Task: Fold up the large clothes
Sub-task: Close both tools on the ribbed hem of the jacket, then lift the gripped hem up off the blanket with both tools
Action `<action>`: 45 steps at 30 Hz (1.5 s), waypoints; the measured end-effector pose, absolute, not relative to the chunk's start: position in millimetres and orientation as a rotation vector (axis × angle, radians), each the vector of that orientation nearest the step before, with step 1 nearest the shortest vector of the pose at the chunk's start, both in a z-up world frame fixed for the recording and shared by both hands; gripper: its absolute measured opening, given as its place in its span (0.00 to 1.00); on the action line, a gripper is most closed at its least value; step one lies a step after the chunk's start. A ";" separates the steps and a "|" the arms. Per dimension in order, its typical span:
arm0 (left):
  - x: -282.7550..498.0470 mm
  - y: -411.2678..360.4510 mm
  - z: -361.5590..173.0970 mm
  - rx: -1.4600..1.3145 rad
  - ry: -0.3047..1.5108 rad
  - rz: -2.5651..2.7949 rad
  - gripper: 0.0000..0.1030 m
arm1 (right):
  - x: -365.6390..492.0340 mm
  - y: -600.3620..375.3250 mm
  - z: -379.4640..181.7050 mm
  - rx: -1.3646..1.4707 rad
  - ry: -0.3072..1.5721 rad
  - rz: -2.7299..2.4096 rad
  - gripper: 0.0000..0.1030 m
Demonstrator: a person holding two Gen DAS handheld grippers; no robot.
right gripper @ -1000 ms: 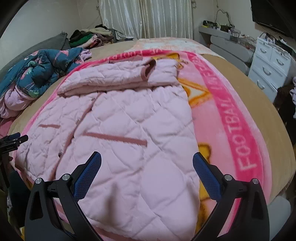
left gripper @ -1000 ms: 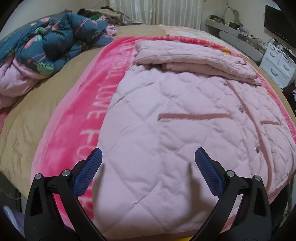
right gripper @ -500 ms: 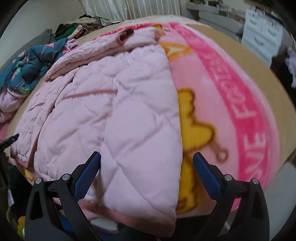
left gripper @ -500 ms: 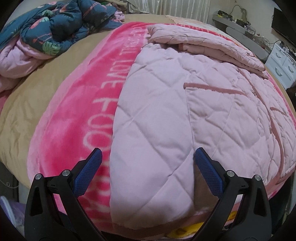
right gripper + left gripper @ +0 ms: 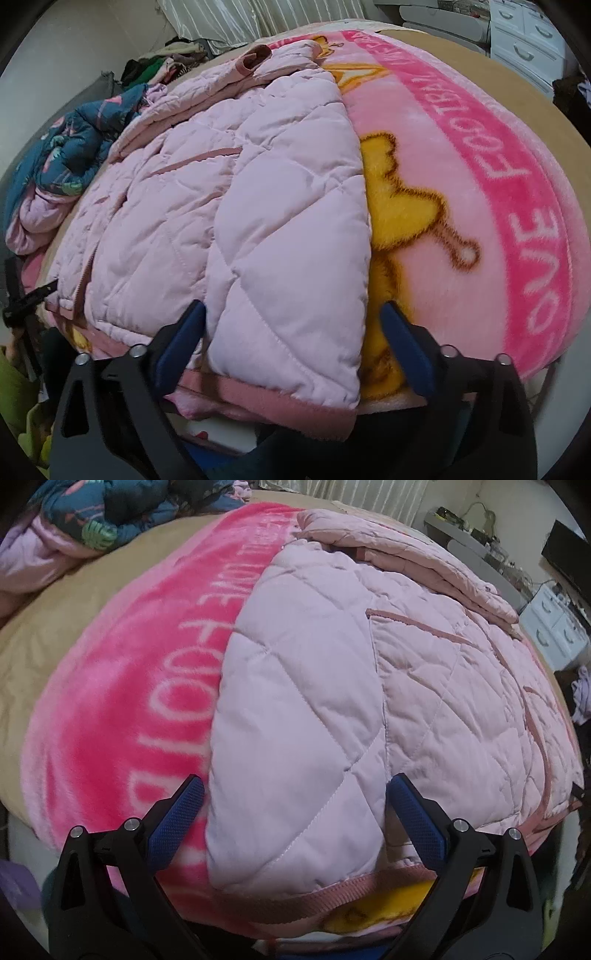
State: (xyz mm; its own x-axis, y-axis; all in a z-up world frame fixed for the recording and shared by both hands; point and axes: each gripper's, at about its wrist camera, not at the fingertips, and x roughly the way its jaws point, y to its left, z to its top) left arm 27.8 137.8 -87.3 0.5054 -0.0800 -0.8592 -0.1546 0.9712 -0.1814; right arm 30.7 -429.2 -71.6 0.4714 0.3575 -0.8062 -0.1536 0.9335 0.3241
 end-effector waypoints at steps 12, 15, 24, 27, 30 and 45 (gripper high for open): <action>32.2 118.1 -71.8 -0.222 0.990 -0.013 0.28 | 23.9 -414.5 -35.4 0.209 0.936 0.426 0.19; 33.6 113.5 -56.4 -0.197 0.956 -0.019 0.13 | 27.1 -413.2 -21.3 0.207 0.906 0.437 0.19; 36.4 107.2 -28.7 -0.165 0.887 -0.048 0.10 | 32.1 -409.5 -14.2 0.199 0.905 0.434 0.19; 33.9 107.4 -35.6 -0.162 0.901 -0.048 0.10 | 30.2 -411.2 -26.0 0.222 0.941 0.427 0.25; 30.8 111.0 -47.5 -0.174 0.928 -0.050 0.18 | 26.1 -410.0 -39.2 0.226 0.980 0.417 0.37; 20.3 102.0 -59.7 -0.119 0.957 -0.077 0.11 | 19.0 -395.5 -50.0 0.241 0.995 0.484 0.23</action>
